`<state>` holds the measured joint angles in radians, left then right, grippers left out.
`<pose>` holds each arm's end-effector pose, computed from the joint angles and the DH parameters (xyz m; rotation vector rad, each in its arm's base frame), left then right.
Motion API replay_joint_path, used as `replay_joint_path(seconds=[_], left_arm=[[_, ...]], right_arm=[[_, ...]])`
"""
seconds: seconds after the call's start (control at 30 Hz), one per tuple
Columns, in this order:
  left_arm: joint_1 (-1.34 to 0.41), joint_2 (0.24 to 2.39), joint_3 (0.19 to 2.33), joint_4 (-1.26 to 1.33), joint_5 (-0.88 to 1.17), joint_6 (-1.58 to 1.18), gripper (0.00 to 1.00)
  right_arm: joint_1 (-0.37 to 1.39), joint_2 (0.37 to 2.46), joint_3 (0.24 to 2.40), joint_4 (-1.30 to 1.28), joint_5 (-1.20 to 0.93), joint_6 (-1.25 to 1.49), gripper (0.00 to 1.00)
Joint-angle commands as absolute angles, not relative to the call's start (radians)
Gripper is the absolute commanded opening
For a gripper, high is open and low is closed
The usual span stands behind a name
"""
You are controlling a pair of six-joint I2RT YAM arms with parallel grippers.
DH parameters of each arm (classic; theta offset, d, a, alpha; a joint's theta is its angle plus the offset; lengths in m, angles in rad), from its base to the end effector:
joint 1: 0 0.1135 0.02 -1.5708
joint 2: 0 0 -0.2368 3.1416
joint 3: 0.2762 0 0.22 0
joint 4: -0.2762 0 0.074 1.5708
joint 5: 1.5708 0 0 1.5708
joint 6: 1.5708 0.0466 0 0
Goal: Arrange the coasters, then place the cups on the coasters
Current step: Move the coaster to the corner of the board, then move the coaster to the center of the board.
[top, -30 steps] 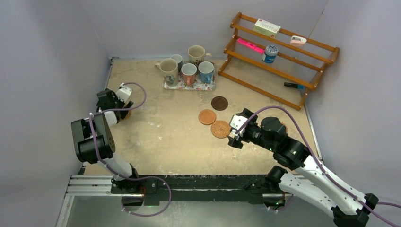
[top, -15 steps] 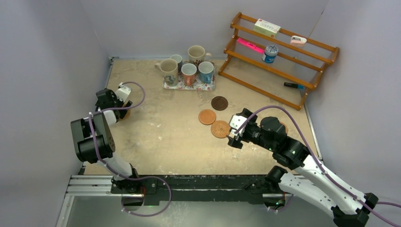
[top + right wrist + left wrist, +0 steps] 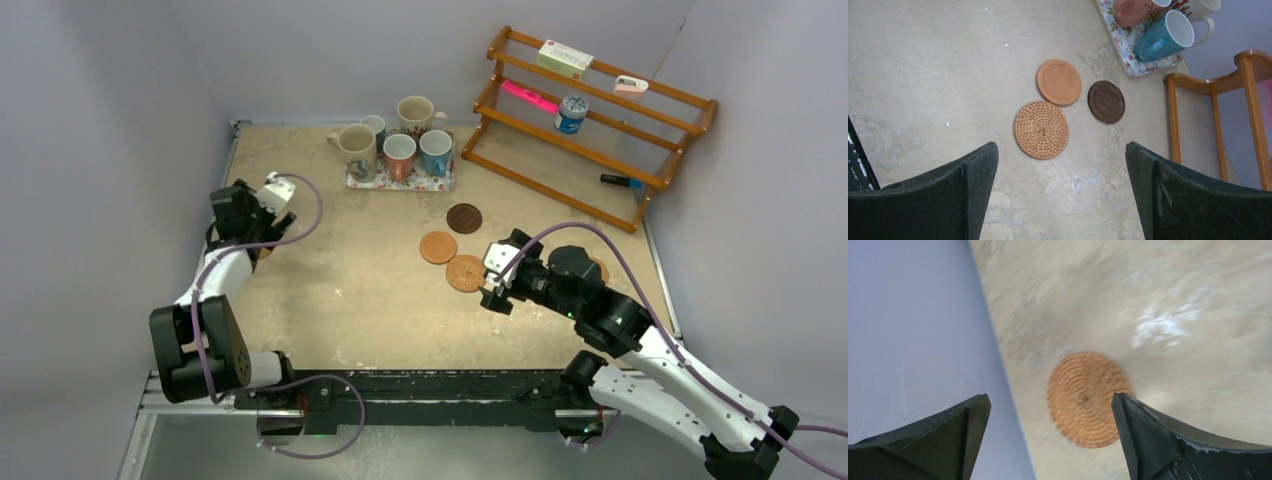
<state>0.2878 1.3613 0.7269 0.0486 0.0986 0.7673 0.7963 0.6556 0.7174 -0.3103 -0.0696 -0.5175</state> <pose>0.2670 0.0743 0.2014 0.5779 2.1193 0.4996 0.1072 0.1142 0.3012 -1.1541 1.4156 0.2603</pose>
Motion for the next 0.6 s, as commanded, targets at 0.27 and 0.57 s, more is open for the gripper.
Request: replay_joint_path(seconds=[0.27,0.57], left_arm=[[-0.166,1.235,0.672,-0.083,0.01,0.668,1.0],[-0.434,1.252,0.687,-0.097,-0.026,0.64,1.0]], right_arm=[[0.794,0.748,0.708,-0.276,-0.003,-0.523,0.99],[0.794,0.954,0.707,-0.232,0.124,-0.594,0.99]])
